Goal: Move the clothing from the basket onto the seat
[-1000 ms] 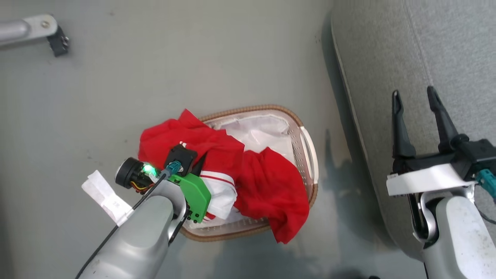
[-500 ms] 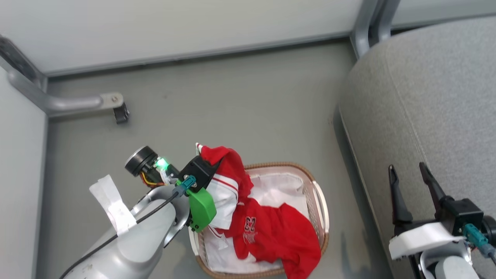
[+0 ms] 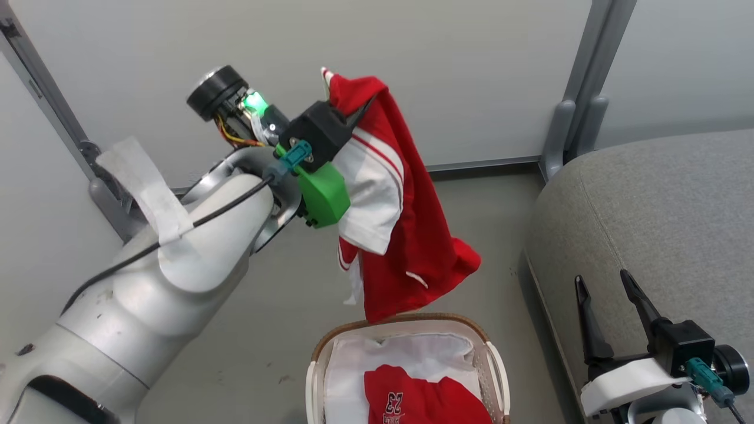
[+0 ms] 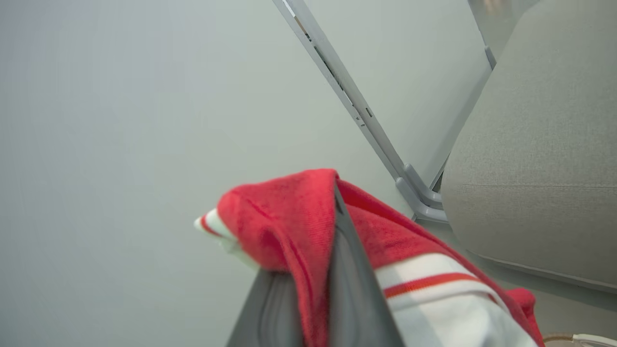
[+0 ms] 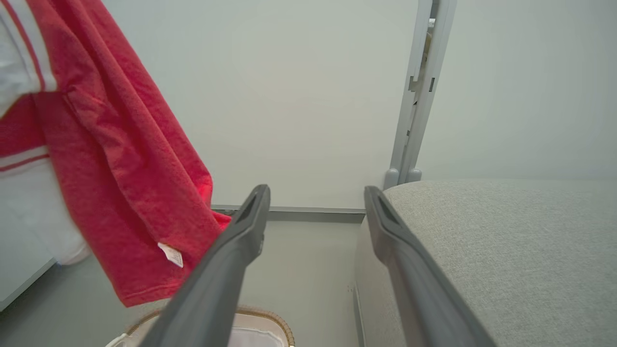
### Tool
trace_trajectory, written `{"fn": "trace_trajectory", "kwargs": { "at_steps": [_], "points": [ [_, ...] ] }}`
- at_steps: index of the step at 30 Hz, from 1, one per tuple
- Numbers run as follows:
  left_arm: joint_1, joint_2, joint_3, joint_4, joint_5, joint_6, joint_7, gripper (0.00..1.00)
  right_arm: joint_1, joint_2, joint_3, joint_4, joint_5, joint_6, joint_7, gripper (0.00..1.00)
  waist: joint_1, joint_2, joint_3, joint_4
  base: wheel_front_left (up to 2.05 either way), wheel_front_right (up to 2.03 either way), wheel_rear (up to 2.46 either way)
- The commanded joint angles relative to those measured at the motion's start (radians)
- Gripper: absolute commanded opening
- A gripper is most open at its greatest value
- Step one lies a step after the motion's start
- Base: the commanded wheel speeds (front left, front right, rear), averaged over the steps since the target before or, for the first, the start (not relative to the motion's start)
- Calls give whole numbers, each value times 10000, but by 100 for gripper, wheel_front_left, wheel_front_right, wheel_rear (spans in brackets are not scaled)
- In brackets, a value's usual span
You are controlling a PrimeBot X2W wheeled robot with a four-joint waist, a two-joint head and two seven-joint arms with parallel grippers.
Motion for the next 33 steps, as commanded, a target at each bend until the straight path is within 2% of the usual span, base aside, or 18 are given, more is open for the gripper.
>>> {"fn": "trace_trajectory", "kwargs": {
  "at_steps": [1, 9, 15, 23, 29, 33],
  "points": [
    [-280, -26, 21, -34, -76, 17, 67, 0, -34, -37, 47, 32, -44, -10, -49, 100, 1, 43, -220, 35, 0, 0, 0],
    [-1144, -309, -101, 90, -447, 17, 283, 0, -431, -35, 609, 69, -101, -10, -49, 100, 1, 43, -335, -149, 0, 0, 0],
    [-1346, -516, -374, 10, -631, 17, 232, 0, -1225, -41, 1772, 358, -259, -10, -49, 100, 1, 43, -372, -120, 0, 0, 0],
    [-1402, -798, -948, -442, -1063, 17, 173, 0, -2914, -37, 3245, 1986, -622, -10, -49, 100, 1, 43, -503, 235, 0, 0, 0],
    [-1453, -1010, -1322, -783, -1316, 17, 222, 0, -3886, -38, 3811, 3008, -576, -10, -49, 100, 1, 43, -604, 479, 0, 0, 0],
    [-1503, -1127, -1543, -994, -1506, 17, 304, 0, -4258, -38, 3839, 3462, -582, -10, -48, 100, 1, 43, -644, 622, 0, 0, 0]
  ]
}}
